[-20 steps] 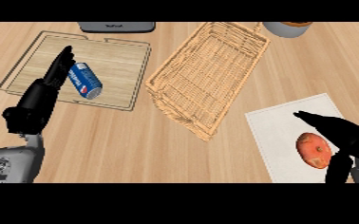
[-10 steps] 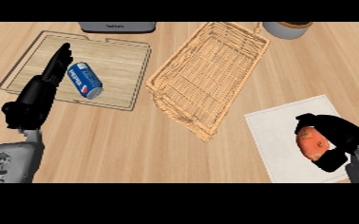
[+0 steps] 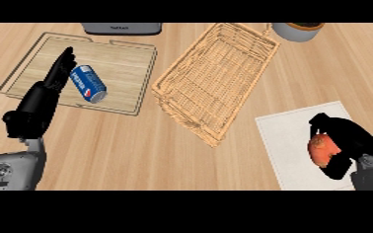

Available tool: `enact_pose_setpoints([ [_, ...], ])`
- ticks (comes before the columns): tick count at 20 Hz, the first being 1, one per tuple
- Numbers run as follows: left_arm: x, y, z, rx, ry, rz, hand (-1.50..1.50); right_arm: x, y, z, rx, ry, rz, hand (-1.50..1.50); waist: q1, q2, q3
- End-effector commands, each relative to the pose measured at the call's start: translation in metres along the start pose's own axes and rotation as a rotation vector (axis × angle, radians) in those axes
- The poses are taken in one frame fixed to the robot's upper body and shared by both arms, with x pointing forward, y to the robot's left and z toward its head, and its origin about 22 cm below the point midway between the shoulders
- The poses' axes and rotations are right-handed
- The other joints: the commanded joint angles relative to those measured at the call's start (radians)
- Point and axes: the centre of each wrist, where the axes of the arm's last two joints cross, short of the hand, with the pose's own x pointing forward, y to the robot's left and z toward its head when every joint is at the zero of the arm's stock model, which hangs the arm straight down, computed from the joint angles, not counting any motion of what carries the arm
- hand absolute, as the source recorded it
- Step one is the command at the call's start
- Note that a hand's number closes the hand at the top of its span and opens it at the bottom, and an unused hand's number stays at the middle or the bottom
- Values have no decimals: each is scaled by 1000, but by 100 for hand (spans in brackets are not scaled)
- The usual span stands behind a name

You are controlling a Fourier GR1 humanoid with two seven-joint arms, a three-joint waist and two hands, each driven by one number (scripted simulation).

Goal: Pick the squash from the placemat and place it in the basket

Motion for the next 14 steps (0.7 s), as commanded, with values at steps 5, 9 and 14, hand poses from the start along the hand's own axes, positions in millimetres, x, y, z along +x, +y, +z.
enact_pose_setpoints([
  [5, -3, 6, 13, 11, 21, 3, 0, -27, 15, 27, -240, 463, -133, 150, -14, 7, 13],
  [9, 12, -10, 3, 2, 13, 11, 0, -12, -13, 40, -426, 502, -145, 150, -12, 10, 13],
  [14, 0, 9, 5, 7, 28, -14, 0, 9, -57, 76, -789, 375, -324, 150, -29, 4, 13],
])
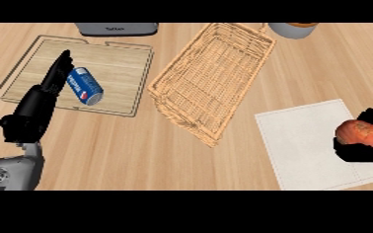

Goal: Pick the squash from the placemat and place it in the basket

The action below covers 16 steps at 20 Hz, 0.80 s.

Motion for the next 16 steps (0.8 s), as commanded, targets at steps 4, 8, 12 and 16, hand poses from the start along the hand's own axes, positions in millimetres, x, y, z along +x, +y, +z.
enact_pose_setpoints([
  [4, -5, 1, -4, 11, -3, -6, 0, 52, -86, 22, -314, -215, -462, 150, -1, -1, 0],
  [8, -10, -14, 11, -9, 3, 7, 0, 60, -131, 42, -343, -314, -544, 150, 15, 1, 1],
  [12, -2, 6, -1, -6, -24, 14, 0, 95, -185, 66, -347, -377, -544, 150, 24, 3, 0],
  [16, 10, -22, -21, -32, -16, -7, 0, 151, -207, 63, -278, -424, -601, 150, 32, 9, 0],
])
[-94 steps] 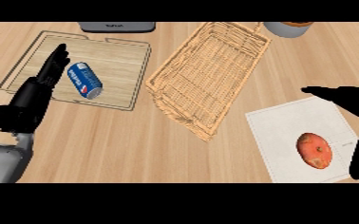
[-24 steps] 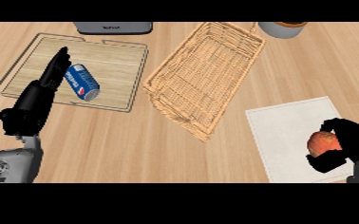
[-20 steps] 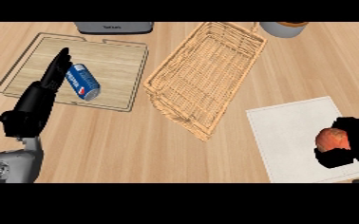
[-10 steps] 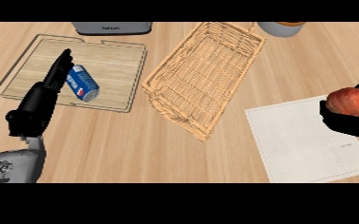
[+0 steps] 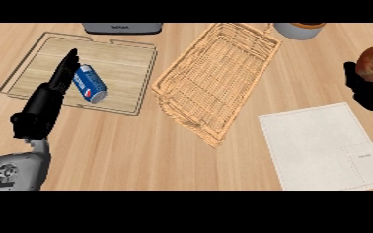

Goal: Pick the squash from the placemat and place it in the basket

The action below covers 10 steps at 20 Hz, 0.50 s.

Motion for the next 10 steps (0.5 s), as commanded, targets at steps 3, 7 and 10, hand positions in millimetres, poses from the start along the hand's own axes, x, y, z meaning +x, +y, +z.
enact_pose_setpoints([
  [3, 20, 3, -4, -3, -9, -12, 0, 74, -4, -23, 88, -23, -35, 150, 11, 1, 1],
  [7, 0, 1, 5, -2, -11, 5, 0, 120, 9, -56, 141, -10, -34, 150, 24, 5, 0],
  [10, -4, -6, -5, -14, -4, 0, 0, 141, 41, -43, 208, 12, -34, 150, 9, 5, 1],
])
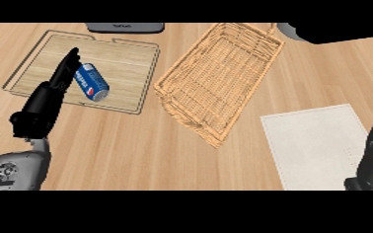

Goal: Pick the squash from the placemat and place it in the basket

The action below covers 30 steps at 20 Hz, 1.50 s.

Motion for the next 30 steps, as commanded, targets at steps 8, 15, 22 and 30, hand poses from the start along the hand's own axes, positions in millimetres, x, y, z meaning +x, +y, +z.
enact_pose_setpoints([
  [8, 2, 4, -4, 10, 3, 5, 0, 44, 60, -55, 185, 163, 60, 150, 0, 3, 1],
  [15, -15, -4, 3, -1, 15, 0, 0, 63, 78, -60, 275, 269, 198, 150, -10, 1, 0],
  [22, -3, 12, -7, 15, 13, 3, 0, 45, 98, -67, 301, 283, 434, 150, -13, -1, 1],
  [30, 1, 10, 3, 11, 7, -1, 0, 39, 100, -70, 457, 275, 325, -150, -10, -3, 2],
])
